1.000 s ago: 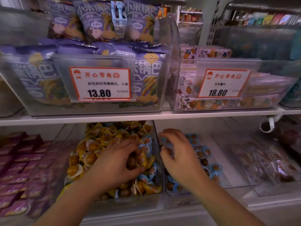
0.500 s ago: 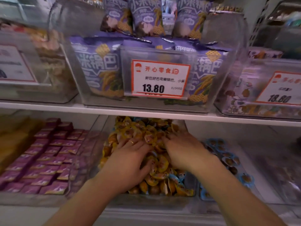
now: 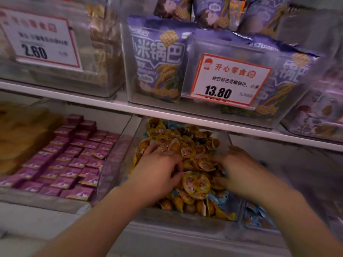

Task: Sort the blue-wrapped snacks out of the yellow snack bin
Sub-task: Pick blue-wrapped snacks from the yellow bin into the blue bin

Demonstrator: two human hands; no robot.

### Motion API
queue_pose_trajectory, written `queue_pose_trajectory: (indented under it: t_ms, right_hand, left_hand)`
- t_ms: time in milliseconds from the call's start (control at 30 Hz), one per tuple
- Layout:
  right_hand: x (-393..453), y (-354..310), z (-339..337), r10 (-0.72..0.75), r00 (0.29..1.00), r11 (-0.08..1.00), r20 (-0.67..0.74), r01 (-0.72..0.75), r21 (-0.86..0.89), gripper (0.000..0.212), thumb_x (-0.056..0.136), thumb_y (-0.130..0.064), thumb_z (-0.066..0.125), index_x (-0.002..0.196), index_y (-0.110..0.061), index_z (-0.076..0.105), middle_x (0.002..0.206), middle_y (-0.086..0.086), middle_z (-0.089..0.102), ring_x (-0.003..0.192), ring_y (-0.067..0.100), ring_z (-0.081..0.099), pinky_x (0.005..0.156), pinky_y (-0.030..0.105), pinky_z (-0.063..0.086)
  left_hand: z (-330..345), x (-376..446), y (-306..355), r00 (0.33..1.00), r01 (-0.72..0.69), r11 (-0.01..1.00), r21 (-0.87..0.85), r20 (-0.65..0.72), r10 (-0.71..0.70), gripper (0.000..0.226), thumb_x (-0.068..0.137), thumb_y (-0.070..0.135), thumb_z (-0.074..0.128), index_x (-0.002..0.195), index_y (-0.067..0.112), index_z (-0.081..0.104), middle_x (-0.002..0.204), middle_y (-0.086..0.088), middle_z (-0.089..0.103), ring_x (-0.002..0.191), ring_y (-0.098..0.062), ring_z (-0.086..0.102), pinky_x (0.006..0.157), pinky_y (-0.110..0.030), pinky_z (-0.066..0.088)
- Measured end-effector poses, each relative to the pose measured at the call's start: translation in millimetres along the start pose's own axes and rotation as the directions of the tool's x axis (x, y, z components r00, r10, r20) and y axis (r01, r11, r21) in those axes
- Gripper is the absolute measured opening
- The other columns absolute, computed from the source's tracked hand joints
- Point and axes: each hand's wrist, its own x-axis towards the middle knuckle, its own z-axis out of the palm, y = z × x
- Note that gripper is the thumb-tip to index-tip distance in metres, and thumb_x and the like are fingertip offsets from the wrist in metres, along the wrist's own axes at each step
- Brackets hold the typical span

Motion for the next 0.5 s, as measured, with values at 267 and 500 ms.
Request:
queue_pose_trajectory:
  t_ms: [267, 500]
  right_hand:
    - [-3.4, -2.8, -2.6, 0.061, 0.995, 0.995, 0.083, -0.054, -0.078, 0.029, 0.086, -0.028, 0.063, 0.115, -0.028, 0.066, 0.124, 0.000, 0.058, 0.131, 0.016, 0.042, 0.119, 0.039, 0.011]
    - [-8.1, 1.1, -7.0, 0.037, 0.995, 0.971, -0.097, -0.013, 0.238, 0.025, 0.096, -0.042, 0.058, 0.095, -0.025, 0.076, 0.090, -0.002, 0.073, 0.092, 0.021, 0.061, 0.076, 0.031, 0.043]
  left_hand:
    - [-0.2, -0.9, 8.2, 0.998, 0.005, 0.997, 0.075, 0.054, -0.010, 0.021, 0.087, 0.044, 0.054, 0.101, 0.035, 0.067, 0.102, 0.013, 0.070, 0.110, -0.011, 0.058, 0.119, -0.046, 0.018]
    - [-4.6, 1.5, 11.4, 0.993, 0.044, 0.993, -0.108, -0.101, -0.055, 0.010, 0.085, 0.037, 0.061, 0.087, 0.033, 0.070, 0.085, 0.018, 0.068, 0.090, -0.003, 0.061, 0.114, -0.043, 0.030]
